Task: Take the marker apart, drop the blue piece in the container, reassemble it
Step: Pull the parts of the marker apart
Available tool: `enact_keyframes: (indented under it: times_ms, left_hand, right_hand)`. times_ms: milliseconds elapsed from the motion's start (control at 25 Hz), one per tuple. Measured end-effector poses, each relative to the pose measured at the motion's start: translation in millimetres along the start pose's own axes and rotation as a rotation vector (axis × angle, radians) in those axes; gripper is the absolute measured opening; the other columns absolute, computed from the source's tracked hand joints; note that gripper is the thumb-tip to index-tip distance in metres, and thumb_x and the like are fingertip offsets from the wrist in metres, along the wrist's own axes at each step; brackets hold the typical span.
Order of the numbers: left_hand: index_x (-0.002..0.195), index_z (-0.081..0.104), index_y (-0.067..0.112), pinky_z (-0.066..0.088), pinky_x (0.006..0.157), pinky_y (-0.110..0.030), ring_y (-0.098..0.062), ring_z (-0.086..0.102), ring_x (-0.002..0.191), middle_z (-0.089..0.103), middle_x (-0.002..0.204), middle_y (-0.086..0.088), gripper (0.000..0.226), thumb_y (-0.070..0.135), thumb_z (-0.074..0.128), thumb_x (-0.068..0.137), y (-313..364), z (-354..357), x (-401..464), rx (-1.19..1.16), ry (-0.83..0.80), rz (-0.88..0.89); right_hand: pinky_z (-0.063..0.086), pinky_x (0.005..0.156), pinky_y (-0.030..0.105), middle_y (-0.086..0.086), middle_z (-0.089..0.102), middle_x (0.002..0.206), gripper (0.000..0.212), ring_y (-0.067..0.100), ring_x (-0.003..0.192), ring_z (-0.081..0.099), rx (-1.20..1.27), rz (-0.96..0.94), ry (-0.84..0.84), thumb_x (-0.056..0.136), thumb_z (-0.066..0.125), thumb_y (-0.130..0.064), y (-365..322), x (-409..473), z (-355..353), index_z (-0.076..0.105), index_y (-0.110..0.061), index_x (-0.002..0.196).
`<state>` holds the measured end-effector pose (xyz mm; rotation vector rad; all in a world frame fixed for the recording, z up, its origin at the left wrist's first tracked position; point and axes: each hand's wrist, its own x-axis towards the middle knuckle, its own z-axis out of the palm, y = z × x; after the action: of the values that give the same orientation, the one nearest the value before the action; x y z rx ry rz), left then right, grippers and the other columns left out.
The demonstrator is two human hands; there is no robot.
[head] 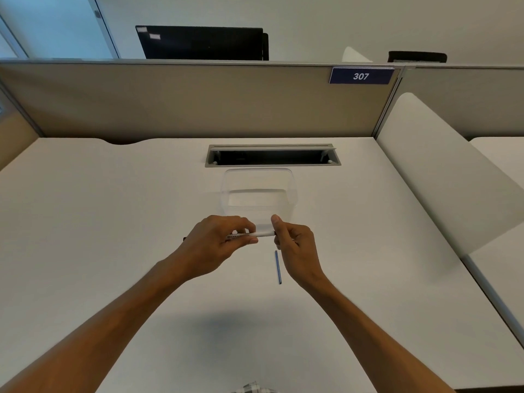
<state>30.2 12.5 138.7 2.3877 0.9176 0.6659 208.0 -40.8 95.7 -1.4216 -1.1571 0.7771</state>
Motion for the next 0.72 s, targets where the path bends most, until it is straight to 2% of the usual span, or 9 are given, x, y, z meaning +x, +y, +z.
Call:
enact_keyframes:
  times_ms: [120,200,280,400,600,720]
  left_hand:
    - [0.097,0.071,0.018,0.048,0.057,-0.033,-0.011,0.055,0.065,0.062,0.077,0.010,0.028,0.040,0.055,0.088,2.8,-1.1,0.7,0.086,0.034,0.073]
    - [0.096,0.070,0.018,0.047,0.055,-0.038,-0.013,0.053,0.062,0.062,0.073,0.007,0.026,0.037,0.053,0.091,4.9,-1.4,0.6,0.112,0.026,0.074]
    - [0.094,0.070,0.019,0.045,0.053,-0.034,-0.013,0.052,0.058,0.059,0.066,0.011,0.026,0.037,0.052,0.092,5.8,-1.3,0.9,0.060,0.000,0.039]
    - [0.092,0.070,0.018,0.038,0.054,-0.023,-0.011,0.049,0.054,0.052,0.058,0.019,0.022,0.031,0.052,0.094,4.0,-2.0,1.7,-0.012,-0.048,-0.021]
    - [0.099,0.069,0.019,0.040,0.056,-0.020,-0.010,0.053,0.059,0.063,0.070,0.009,0.023,0.035,0.055,0.091,2.4,-1.8,2.4,0.018,-0.079,-0.059]
    - [0.108,0.065,0.021,0.046,0.060,-0.021,-0.010,0.055,0.062,0.066,0.076,0.004,0.027,0.039,0.060,0.087,1.9,-0.8,1.0,0.080,-0.066,-0.057]
  right_hand:
    - [0.036,0.055,0.026,-0.010,0.040,0.047,0.049,0.009,0.050,0.037,-0.001,-0.003,-0.012,0.100,0.049,-0.033,0.7,0.6,-1.0,0.046,-0.022,0.053]
    - [0.034,0.054,0.026,-0.005,0.041,0.050,0.049,0.010,0.051,0.037,-0.014,-0.028,-0.014,0.101,0.048,-0.032,1.4,0.4,-0.7,0.047,-0.017,0.054]
    - [0.032,0.054,0.031,0.003,0.042,0.054,0.048,0.012,0.054,0.037,-0.039,-0.082,-0.014,0.102,0.047,-0.032,2.0,0.6,-1.3,0.049,-0.009,0.060]
    - [0.033,0.056,0.029,-0.004,0.044,0.061,0.037,0.009,0.058,0.038,-0.075,-0.173,-0.030,0.102,0.045,-0.032,2.7,0.8,-2.0,0.050,-0.012,0.070]
    - [0.034,0.055,0.024,-0.009,0.045,0.064,0.031,0.008,0.060,0.040,-0.075,-0.148,-0.067,0.101,0.047,-0.034,7.0,0.1,-1.9,0.052,-0.015,0.077]
    - [0.037,0.055,0.022,-0.003,0.052,0.067,0.028,0.015,0.061,0.045,-0.067,-0.125,-0.076,0.096,0.046,-0.044,4.9,-2.7,-2.3,0.053,-0.024,0.077]
